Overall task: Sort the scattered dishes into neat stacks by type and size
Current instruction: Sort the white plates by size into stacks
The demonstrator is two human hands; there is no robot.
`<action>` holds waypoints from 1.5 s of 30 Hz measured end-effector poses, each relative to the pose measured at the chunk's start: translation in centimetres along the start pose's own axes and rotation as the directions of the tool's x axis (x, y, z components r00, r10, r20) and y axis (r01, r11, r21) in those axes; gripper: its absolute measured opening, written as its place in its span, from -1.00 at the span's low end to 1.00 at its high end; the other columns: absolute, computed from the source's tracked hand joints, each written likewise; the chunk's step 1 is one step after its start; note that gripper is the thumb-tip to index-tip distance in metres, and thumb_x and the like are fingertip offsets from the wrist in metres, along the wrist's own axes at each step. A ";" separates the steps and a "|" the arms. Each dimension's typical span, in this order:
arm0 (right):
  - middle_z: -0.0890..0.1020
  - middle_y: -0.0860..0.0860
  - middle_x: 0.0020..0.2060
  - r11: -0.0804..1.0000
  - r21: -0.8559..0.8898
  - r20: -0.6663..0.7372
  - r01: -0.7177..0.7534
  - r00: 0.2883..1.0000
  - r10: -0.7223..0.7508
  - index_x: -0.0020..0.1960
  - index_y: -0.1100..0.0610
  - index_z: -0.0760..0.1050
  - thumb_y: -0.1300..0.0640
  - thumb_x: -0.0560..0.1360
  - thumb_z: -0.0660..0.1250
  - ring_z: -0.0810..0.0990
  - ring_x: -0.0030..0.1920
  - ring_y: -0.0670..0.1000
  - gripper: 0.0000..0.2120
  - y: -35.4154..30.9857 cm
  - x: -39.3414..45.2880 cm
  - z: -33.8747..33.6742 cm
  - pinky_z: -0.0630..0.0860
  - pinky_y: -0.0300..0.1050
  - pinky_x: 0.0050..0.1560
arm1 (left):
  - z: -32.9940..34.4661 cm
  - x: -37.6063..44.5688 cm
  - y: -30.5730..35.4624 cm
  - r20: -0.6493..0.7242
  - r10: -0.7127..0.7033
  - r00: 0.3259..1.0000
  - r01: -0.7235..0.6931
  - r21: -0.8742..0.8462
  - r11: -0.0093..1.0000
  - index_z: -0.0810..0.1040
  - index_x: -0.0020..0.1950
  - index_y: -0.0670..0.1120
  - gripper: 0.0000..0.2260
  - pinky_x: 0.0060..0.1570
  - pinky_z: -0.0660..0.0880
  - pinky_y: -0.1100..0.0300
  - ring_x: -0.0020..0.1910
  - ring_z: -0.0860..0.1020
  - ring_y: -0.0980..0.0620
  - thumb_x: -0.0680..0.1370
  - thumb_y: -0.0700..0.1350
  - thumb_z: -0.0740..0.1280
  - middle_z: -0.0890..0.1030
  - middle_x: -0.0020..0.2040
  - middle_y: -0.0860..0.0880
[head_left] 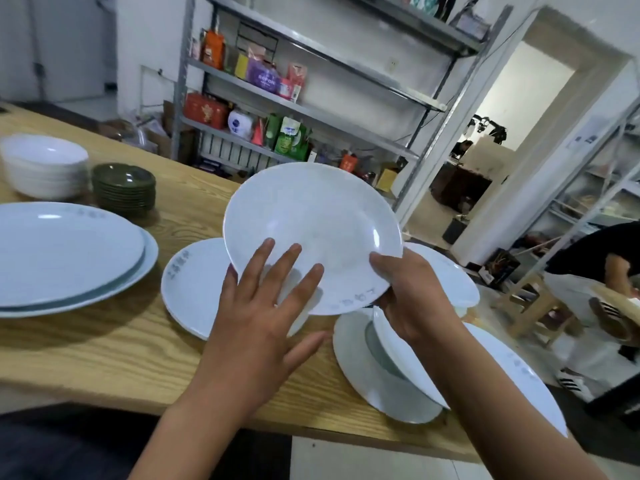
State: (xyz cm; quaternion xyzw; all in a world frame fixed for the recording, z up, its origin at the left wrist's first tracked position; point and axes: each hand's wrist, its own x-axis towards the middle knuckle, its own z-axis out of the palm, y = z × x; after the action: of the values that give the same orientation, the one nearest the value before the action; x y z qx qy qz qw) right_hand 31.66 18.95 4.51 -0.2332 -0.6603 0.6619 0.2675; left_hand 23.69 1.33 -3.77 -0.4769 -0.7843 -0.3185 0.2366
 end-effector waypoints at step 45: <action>0.58 0.05 0.20 0.272 -0.953 0.131 0.131 0.991 -0.021 0.25 0.16 0.52 -0.03 0.50 0.37 0.53 0.11 0.04 -0.60 4.5 15.5 -1.4 0.42 -0.13 0.03 | 0.7 -3.0 -2.9 0.151 -0.212 0.965 0.190 0.152 0.970 0.65 0.06 -0.04 -0.34 0.30 0.07 -0.27 0.23 0.54 -0.08 0.60 0.26 -0.18 0.65 0.11 0.00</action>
State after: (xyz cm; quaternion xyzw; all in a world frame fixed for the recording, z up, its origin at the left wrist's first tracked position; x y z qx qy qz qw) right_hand 20.75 30.35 0.66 -0.2845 -0.9472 0.1277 0.0742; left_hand 22.29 -0.95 -7.06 -0.4023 -0.8656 -0.2457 0.1689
